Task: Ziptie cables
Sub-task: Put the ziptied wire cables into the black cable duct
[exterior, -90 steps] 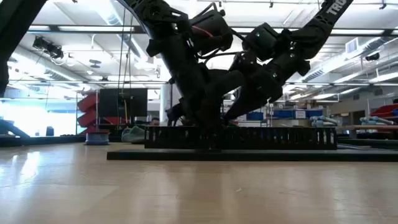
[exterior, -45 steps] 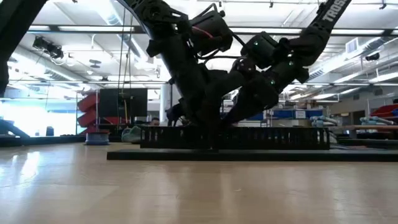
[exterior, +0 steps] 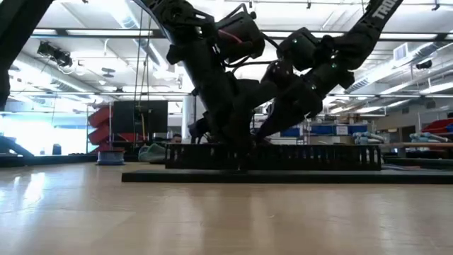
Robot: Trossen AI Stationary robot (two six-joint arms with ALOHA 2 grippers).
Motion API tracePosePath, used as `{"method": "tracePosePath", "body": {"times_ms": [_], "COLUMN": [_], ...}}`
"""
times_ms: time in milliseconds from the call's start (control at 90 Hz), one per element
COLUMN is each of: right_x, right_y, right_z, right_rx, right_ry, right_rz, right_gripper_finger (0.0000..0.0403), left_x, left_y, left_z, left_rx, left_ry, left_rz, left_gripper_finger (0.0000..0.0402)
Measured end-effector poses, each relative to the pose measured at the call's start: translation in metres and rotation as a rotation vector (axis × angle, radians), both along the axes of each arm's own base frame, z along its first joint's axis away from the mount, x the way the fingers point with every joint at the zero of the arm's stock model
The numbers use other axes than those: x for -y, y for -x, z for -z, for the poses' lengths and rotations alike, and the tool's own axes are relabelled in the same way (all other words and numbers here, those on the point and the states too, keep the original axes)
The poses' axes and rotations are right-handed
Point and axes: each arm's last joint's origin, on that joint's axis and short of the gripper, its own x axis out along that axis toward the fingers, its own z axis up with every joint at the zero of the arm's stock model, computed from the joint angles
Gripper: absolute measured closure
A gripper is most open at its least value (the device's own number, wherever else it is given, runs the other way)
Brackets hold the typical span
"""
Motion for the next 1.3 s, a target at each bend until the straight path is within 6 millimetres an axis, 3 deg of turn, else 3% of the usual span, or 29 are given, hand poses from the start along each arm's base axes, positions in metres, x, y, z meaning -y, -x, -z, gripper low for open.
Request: {"method": "tracePosePath", "body": {"times_ms": [189, 433, 933, 1300], "right_x": [0.003, 0.012, 0.005, 0.006], "right_y": [-0.002, -0.006, 0.005, 0.014], "right_z": [0.0, 0.022, 0.014, 0.028], "right_rx": [0.018, -0.03, -0.138, -0.173], "right_ry": [0.021, -0.013, 0.002, -0.025], "right_rz": [0.013, 0.032, 0.139, 0.177], "right_gripper_finger": [0.0403, 0.0403, 0.0403, 0.0403], "left_x": [0.0, 0.0, -0.002, -0.003], "left_y": [0.0, 0.0, 0.0, 0.0], "left_z": [0.0, 0.0, 0.0, 0.0], "left_rx": [-0.001, -0.002, 0.001, 0.007], "left_ry": [0.001, 0.0, 0.0, 0.003], "left_rz": [0.001, -0.002, -0.006, -0.013], "left_gripper_finger": [0.0401, 0.0402, 0.0401, 0.0401]}}
